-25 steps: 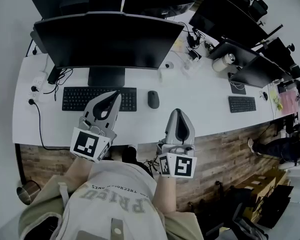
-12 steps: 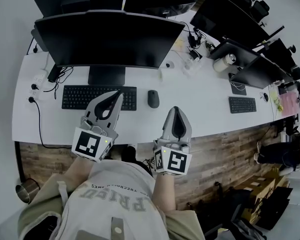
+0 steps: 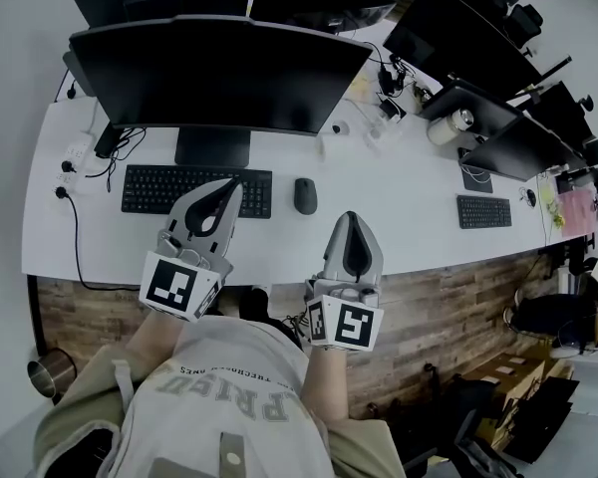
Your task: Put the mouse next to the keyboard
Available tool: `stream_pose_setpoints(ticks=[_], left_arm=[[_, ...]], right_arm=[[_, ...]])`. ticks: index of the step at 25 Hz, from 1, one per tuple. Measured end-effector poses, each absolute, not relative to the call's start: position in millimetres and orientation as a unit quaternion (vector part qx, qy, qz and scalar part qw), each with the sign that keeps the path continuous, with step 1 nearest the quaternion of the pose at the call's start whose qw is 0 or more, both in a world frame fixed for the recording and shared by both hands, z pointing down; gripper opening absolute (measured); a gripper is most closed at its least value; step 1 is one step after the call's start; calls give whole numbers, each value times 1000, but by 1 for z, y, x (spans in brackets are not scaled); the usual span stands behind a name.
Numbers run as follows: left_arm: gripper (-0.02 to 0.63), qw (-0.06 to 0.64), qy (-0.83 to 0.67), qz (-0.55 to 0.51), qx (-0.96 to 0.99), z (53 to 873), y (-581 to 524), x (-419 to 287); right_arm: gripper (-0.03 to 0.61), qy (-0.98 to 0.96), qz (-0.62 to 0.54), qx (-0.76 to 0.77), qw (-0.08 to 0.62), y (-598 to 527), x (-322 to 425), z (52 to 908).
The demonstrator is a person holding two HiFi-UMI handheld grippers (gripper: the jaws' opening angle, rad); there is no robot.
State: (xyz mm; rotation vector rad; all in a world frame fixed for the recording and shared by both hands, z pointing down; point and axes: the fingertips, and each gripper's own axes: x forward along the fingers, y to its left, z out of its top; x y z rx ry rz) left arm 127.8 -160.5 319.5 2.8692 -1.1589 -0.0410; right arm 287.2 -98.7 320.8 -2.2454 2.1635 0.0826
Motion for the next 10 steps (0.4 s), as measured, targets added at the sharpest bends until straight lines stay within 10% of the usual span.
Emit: stream_pose_setpoints(ticks=[10], left_arm=[[11, 27, -378, -13, 925, 323, -166, 132]], right_arm=[[0, 698, 34, -716, 12, -104, 291, 315]])
